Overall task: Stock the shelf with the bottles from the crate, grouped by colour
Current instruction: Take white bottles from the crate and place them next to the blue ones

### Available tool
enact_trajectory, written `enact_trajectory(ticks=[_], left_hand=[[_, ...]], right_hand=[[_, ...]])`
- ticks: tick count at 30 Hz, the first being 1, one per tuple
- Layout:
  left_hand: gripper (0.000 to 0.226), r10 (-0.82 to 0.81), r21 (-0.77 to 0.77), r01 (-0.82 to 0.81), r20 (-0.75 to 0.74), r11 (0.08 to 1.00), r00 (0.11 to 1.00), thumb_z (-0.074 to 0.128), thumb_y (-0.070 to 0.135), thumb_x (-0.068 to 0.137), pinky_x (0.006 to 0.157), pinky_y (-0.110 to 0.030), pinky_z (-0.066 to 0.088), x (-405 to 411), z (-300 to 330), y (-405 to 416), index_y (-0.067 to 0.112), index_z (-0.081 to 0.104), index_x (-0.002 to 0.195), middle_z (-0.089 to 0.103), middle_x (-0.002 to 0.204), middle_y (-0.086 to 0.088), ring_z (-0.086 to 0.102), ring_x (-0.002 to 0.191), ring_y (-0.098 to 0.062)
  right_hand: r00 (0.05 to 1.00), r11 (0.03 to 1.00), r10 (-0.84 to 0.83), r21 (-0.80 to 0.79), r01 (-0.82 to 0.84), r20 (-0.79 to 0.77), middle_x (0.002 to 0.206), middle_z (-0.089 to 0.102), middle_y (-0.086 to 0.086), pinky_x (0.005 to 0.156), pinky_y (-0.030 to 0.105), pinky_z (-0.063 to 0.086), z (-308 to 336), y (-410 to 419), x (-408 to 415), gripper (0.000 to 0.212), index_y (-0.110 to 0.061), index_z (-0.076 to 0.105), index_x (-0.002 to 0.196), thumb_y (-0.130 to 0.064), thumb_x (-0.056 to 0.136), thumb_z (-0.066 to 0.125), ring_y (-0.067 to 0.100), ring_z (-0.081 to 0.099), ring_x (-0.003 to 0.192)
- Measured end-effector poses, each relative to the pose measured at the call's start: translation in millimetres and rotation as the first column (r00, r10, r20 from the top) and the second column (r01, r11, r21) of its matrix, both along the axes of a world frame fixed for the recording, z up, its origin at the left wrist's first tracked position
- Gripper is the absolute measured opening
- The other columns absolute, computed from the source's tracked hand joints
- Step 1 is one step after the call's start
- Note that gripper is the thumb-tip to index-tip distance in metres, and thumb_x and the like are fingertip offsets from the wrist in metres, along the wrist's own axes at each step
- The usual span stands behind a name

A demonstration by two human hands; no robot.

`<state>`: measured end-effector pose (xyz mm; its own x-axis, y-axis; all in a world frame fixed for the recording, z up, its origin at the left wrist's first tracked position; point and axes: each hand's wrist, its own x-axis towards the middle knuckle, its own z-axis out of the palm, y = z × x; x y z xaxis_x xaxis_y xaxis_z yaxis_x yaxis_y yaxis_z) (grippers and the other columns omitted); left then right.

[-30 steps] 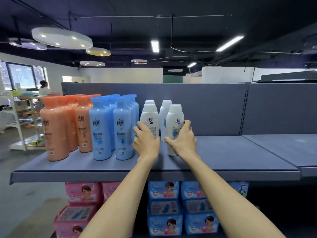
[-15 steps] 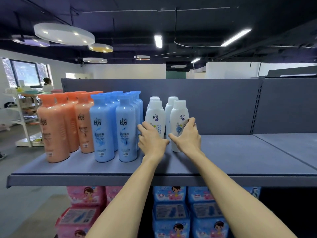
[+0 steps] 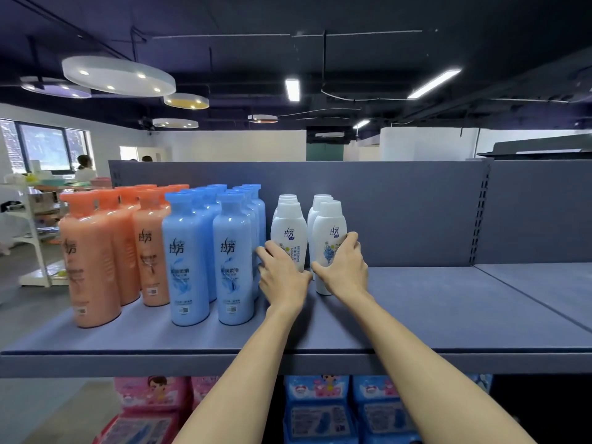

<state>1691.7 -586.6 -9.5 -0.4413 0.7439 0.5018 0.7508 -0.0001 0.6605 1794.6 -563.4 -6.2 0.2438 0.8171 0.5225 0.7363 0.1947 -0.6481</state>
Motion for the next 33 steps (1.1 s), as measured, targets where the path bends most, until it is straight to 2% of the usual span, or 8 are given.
enact_trajectory(ticks=[3,21,24,26,28,33], left_hand=[[0.069,-0.002,0.013,0.002,-0.006,1.000,1.000,0.081,0.036,0.070,0.074,-0.042,0.047,0.8,-1.2,7.0,0.008,0.037,0.115,0.040,0.119,-0.010,0.057,0.105,-0.035],[0.066,-0.049,-0.015,0.049,0.008,0.999,0.999,0.079,0.029,0.075,0.078,-0.044,0.048,-1.2,-3.8,26.0,0.004,0.036,0.119,0.037,0.121,-0.013,0.055,0.107,-0.038],[0.068,-0.079,-0.002,0.079,0.048,0.997,0.996,0.075,0.019,0.081,0.086,-0.042,0.046,0.0,-6.0,20.9,0.000,0.032,0.131,0.036,0.127,-0.015,0.052,0.112,-0.039],[0.082,-0.099,-0.011,0.100,0.036,0.995,0.994,0.070,0.017,0.086,0.093,-0.040,0.043,0.9,-10.8,12.3,-0.003,0.018,0.145,0.032,0.134,-0.017,0.049,0.117,-0.039],[0.085,-0.116,-0.014,0.116,0.019,0.993,0.993,0.066,0.016,0.088,0.095,-0.040,0.041,0.8,-15.2,0.5,-0.003,0.010,0.149,0.030,0.137,-0.017,0.046,0.119,-0.039],[0.051,-0.169,-0.010,0.169,-0.116,0.985,0.979,0.062,0.010,0.087,0.084,-0.037,0.044,-12.2,-17.0,-32.2,0.007,0.037,0.132,0.037,0.125,-0.011,0.055,0.107,-0.035]], right_hand=[[1.000,1.000,0.003,0.007,-0.003,0.000,0.113,0.051,0.008,0.074,0.037,0.046,-0.7,6.6,-2.6,0.062,-0.010,0.033,0.109,-0.030,0.072,0.079,0.036,0.060,0.099],[1.000,1.000,-0.009,0.019,0.009,0.000,0.116,0.050,0.010,0.078,0.040,0.048,-4.7,20.7,-8.0,0.068,-0.009,0.034,0.111,-0.031,0.070,0.084,0.039,0.060,0.101],[1.000,1.000,-0.027,0.003,0.027,0.007,0.118,0.049,0.011,0.080,0.041,0.048,-2.9,18.9,-10.2,0.070,-0.008,0.034,0.113,-0.032,0.071,0.085,0.040,0.060,0.103],[0.999,0.999,-0.033,-0.006,0.033,0.007,0.119,0.049,0.011,0.080,0.042,0.048,-1.2,16.0,-11.5,0.070,-0.008,0.034,0.114,-0.033,0.072,0.084,0.040,0.059,0.105],[0.999,0.999,-0.037,-0.022,0.037,0.004,0.119,0.049,0.012,0.078,0.042,0.048,-0.1,12.3,-12.2,0.071,-0.008,0.034,0.114,-0.035,0.073,0.084,0.040,0.059,0.105],[0.999,0.997,-0.029,-0.064,0.032,0.046,0.121,0.048,0.013,0.078,0.042,0.049,3.2,-7.8,-9.1,0.079,-0.007,0.034,0.117,-0.047,0.071,0.085,0.039,0.060,0.107]])
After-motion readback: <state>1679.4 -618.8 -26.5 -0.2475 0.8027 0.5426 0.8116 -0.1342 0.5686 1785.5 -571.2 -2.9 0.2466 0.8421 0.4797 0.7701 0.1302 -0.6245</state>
